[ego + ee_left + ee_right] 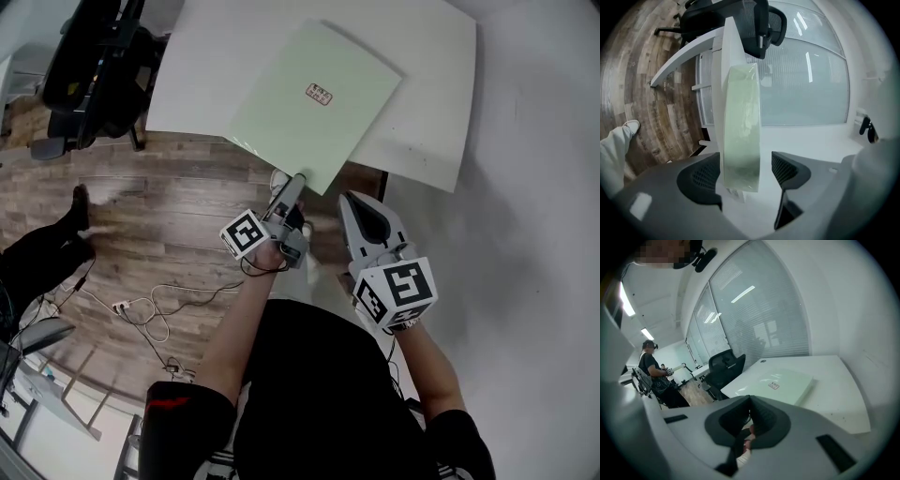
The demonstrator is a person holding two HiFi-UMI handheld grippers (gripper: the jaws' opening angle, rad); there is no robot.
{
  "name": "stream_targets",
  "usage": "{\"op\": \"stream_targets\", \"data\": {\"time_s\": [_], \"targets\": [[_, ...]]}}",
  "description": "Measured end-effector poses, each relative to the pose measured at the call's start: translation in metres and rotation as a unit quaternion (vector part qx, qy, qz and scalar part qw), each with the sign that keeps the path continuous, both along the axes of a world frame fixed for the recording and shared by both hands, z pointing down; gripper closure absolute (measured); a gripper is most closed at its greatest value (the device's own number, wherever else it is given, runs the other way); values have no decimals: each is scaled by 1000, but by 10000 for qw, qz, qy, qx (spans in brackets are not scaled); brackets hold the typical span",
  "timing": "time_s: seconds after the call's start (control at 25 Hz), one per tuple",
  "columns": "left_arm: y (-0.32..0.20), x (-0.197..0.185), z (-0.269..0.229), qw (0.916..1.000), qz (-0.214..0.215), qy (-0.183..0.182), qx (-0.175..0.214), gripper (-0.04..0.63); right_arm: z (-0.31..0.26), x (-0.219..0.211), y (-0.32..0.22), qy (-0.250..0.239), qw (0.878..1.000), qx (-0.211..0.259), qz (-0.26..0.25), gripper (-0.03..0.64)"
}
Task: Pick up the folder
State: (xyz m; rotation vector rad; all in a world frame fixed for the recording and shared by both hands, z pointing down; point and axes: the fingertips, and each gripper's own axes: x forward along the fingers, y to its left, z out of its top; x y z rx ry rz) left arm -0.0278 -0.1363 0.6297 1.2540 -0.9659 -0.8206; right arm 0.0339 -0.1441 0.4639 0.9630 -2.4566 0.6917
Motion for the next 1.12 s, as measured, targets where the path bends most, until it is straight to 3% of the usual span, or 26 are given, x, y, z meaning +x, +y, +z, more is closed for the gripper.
{"op": "stream_targets", "data": {"time_s": [0.24,0.4,0.56,0.76,0.96,1.12], "targets": [[-20,4,5,9999,29,130,100,273,-1,-2,1,-13,10000,-47,2,618],[-22,2,19,9998,175,-115,-19,273,-1,-11,6,-67,9999,-117,-41,618],[-29,5,17,9998,164,127,28,273,4,-20,14,-111,9997,-219,-97,618],[-41,5,13,9993,264,151,210,273,8,-29,24,-132,9993,-308,-151,618],[-50,5,19,9994,341,25,61,273,13,-36,30,-122,9988,-434,-203,618],[-51,6,20,9991,393,130,75,275,15,-40,32,-172,9984,-522,-166,618]]}}
